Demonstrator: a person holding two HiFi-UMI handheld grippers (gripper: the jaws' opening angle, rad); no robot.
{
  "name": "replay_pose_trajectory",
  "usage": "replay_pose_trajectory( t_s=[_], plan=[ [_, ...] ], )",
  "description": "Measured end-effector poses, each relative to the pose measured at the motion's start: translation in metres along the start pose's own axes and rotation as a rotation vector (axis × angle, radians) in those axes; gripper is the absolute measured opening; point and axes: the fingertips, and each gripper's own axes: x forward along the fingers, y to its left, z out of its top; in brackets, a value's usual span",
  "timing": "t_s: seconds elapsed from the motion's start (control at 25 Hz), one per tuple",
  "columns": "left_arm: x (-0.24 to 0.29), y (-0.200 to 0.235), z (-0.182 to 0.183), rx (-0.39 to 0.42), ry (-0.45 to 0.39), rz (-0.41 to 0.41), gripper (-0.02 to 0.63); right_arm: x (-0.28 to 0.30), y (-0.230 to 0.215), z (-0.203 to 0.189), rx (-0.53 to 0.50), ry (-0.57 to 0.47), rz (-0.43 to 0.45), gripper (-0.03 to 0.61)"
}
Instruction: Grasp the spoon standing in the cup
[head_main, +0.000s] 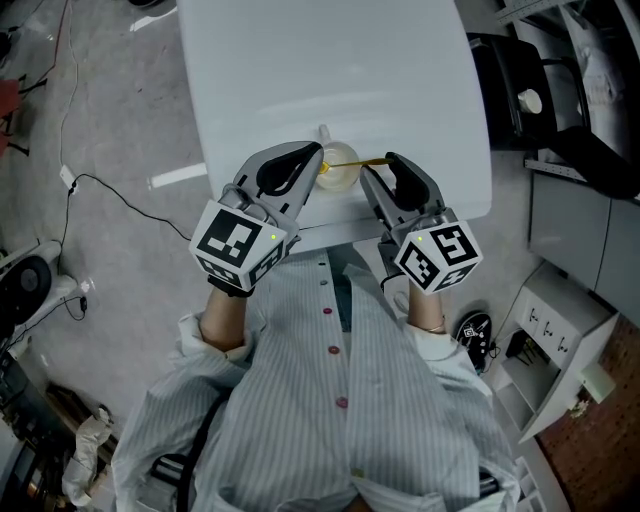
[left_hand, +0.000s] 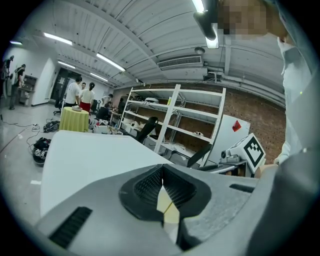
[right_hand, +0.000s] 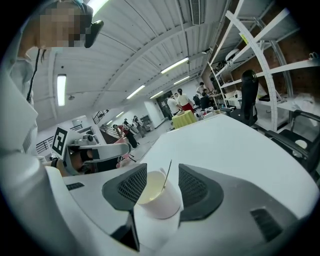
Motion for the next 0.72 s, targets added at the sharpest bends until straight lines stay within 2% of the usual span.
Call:
replay_pose_trajectory(
  t_s=[0.28, 0.72],
  plan=[
    [0.000, 0.001, -0.012, -0.013, 0.018, -0.003, 0.009, 0.008, 0.004, -0.016, 0.016, 0.036, 0.014, 0.172],
    [-0.001, 0.010, -0.025, -0.036, 0.031, 0.015, 0.009, 0.015, 0.001, -0.026, 0.008, 0.052, -0.014, 0.172]
  ],
)
